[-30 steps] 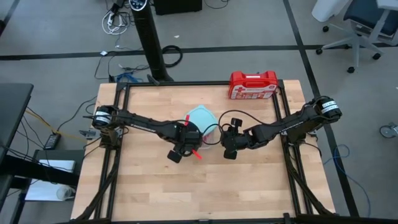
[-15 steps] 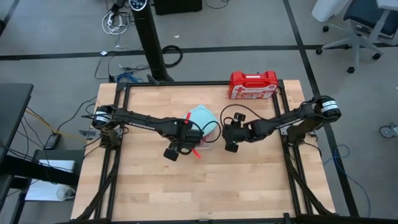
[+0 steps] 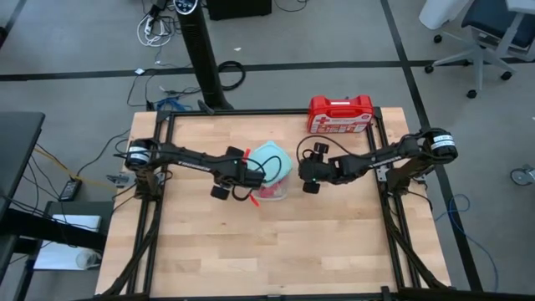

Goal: Roll bandage
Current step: Close the plastic container

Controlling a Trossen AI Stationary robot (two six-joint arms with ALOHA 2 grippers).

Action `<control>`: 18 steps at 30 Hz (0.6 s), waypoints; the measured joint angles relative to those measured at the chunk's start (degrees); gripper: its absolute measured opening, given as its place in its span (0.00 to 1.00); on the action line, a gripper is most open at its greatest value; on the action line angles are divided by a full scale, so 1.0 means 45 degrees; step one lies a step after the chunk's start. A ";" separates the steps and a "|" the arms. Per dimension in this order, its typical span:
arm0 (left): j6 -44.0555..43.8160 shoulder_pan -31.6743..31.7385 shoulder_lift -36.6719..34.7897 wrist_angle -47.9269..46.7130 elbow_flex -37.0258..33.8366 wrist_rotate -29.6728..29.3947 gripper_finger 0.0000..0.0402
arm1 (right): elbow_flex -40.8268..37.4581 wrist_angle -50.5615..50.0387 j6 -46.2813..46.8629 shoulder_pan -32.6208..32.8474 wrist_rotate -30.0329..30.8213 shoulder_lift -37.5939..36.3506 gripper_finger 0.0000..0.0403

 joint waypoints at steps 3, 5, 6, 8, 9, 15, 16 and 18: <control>0.0045 0.0348 -0.0062 0.0960 -0.1138 -0.0047 0.43 | -0.0047 0.0033 0.0005 0.0096 -0.0036 0.0000 0.37; 0.0036 0.0475 -0.0188 0.1539 -0.1796 -0.0026 0.43 | -0.0047 0.0075 0.0010 0.0175 -0.0030 0.0000 0.37; 0.0036 0.0488 -0.0283 0.1810 -0.2089 -0.0011 0.43 | -0.0051 0.0101 0.0011 0.0209 -0.0027 0.0000 0.37; 0.0036 0.0473 -0.0715 0.2648 -0.2511 0.0049 0.42 | -0.0051 0.0180 0.0015 0.0230 -0.0035 0.0000 0.37; 0.0045 0.0430 -0.0955 0.3008 -0.2654 0.0042 0.41 | -0.0051 0.0227 0.0015 0.0230 -0.0044 0.0000 0.37; 0.0060 0.0250 -0.3040 0.4726 -0.3093 0.0493 0.36 | -0.0051 0.0351 0.0015 0.0220 -0.0035 0.0000 0.37; 0.0055 0.0252 -0.3509 0.5120 -0.3253 0.0802 0.35 | -0.0051 0.0346 0.0015 0.0226 -0.0039 0.0000 0.37; 0.0056 0.0299 -0.4400 0.6058 -0.3727 0.1370 0.35 | -0.0051 0.0344 0.0026 0.0280 -0.0054 0.0000 0.37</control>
